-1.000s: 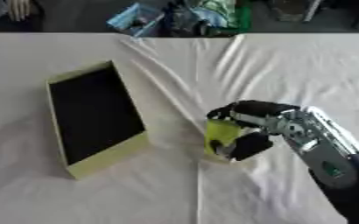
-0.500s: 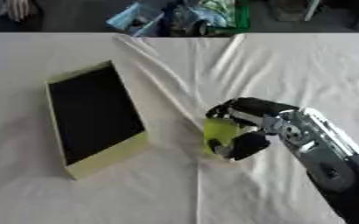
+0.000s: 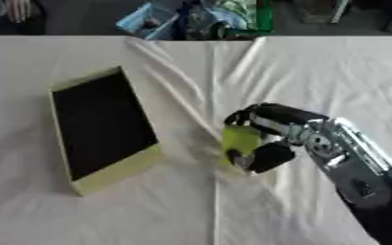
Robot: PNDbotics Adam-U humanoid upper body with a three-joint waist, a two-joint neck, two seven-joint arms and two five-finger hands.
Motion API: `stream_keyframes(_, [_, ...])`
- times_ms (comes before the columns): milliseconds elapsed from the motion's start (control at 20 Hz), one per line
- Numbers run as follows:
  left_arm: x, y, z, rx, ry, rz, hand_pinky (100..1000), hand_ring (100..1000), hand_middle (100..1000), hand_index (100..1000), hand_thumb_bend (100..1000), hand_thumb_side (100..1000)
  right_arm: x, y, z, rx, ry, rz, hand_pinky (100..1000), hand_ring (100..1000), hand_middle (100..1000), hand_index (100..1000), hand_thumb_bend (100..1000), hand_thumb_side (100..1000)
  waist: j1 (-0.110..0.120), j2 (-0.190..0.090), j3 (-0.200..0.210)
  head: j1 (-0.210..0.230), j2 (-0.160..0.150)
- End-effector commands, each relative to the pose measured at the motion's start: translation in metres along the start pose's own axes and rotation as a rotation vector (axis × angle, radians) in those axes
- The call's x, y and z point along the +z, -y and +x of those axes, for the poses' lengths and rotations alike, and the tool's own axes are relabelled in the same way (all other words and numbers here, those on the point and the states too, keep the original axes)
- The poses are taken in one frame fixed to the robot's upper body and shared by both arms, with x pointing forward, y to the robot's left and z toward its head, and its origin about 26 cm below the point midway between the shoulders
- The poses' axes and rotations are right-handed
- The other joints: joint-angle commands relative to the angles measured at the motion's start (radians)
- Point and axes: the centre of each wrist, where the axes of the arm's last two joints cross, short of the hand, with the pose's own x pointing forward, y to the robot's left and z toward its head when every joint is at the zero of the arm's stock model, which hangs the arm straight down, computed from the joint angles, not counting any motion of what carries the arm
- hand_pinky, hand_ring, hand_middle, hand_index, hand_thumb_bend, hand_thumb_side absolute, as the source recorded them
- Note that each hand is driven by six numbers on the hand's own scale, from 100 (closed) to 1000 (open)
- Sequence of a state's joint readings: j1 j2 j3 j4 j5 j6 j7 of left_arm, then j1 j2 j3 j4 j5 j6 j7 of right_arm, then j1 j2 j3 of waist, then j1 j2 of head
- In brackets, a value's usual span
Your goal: Pick up objects on the table and place them in the box.
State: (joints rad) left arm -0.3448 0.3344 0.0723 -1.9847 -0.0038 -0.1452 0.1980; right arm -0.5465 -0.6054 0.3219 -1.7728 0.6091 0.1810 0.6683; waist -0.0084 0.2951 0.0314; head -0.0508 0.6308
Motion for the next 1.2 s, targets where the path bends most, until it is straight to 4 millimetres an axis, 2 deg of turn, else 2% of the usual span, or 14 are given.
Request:
stream_keyframes(50, [-0.006, -0.002, 0.007, -0.005, 0.036, -0.01, 509, 687, 681, 667, 100, 650, 0.012, 0.02, 0.005, 0.028, 0.011, -0.052, 604, 338, 385, 702, 100, 248, -0.004, -0.013, -0.001, 0.004, -0.004])
stream_keyframes(100, [-0.006, -0.002, 0.007, -0.006, 0.035, -0.011, 509, 687, 681, 668, 100, 651, 0.014, 0.023, 0.007, 0.032, 0.016, -0.062, 603, 335, 381, 700, 100, 158, -0.004, -0.014, -0.002, 0.004, -0.003])
stream_keyframes(400, [-0.006, -0.002, 0.006, -0.009, 0.033, -0.011, 510, 687, 681, 669, 100, 652, 0.024, 0.042, 0.018, 0.069, 0.039, -0.129, 601, 324, 371, 688, 100, 150, -0.006, -0.022, -0.002, 0.009, 0.003])
stream_keyframes(650, [-0.005, -0.002, 0.006, -0.008, 0.033, -0.014, 512, 686, 680, 670, 100, 656, 0.023, 0.066, 0.04, 0.129, 0.1, -0.197, 605, 316, 366, 679, 100, 150, -0.01, -0.034, 0.0, 0.008, 0.009])
stream_keyframes(700, [-0.005, -0.002, 0.006, -0.008, 0.033, -0.015, 512, 686, 680, 670, 100, 658, 0.021, 0.071, 0.046, 0.142, 0.117, -0.209, 607, 314, 366, 677, 100, 255, -0.011, -0.037, 0.001, 0.007, 0.01])
stream_keyframes(750, [-0.005, -0.002, 0.006, -0.007, 0.033, -0.016, 512, 686, 680, 670, 100, 656, 0.018, 0.075, 0.051, 0.153, 0.132, -0.221, 607, 314, 365, 676, 100, 148, -0.012, -0.038, 0.002, 0.005, 0.011])
stream_keyframes(1000, [-0.005, -0.001, 0.006, -0.003, 0.035, -0.023, 513, 686, 680, 671, 100, 656, -0.003, 0.089, 0.078, 0.202, 0.192, -0.269, 618, 309, 362, 666, 100, 139, -0.014, -0.045, 0.014, -0.007, 0.018])
stream_keyframes(1200, [-0.004, 0.0, 0.006, 0.001, 0.037, -0.023, 514, 686, 679, 671, 100, 653, -0.023, 0.093, 0.094, 0.233, 0.209, -0.309, 620, 305, 360, 664, 100, 142, -0.017, -0.05, 0.023, -0.015, 0.035])
